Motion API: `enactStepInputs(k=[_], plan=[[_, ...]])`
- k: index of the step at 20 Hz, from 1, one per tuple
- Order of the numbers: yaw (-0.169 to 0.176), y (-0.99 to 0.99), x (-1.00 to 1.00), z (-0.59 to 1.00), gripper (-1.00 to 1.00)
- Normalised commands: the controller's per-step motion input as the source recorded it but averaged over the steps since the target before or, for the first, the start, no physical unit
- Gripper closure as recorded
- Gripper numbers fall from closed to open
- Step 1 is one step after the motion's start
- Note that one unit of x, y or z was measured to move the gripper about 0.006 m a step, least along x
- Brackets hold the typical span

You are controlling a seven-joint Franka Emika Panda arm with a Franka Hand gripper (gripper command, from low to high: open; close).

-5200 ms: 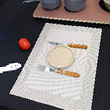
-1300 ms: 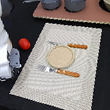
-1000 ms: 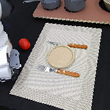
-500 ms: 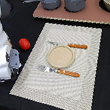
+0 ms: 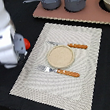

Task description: Place the pan onto the stove and place the fish and sausage into the pan.

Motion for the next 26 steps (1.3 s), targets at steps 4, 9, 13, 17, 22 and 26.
enactStepInputs(k=[4,9,13,17,22,26], plan=[[0.015,0.9,0.33,0.93,1.0],[0.0,0.95,0.23,0.51,1.0],[0.0,1.0,0.0,0.01,1.0],[0.0,1.0,0.0,0.0,1.0],[0.0,1.0,-0.03,-0.01,1.0],[0.0,1.0,-0.05,-0.01,1.0]])
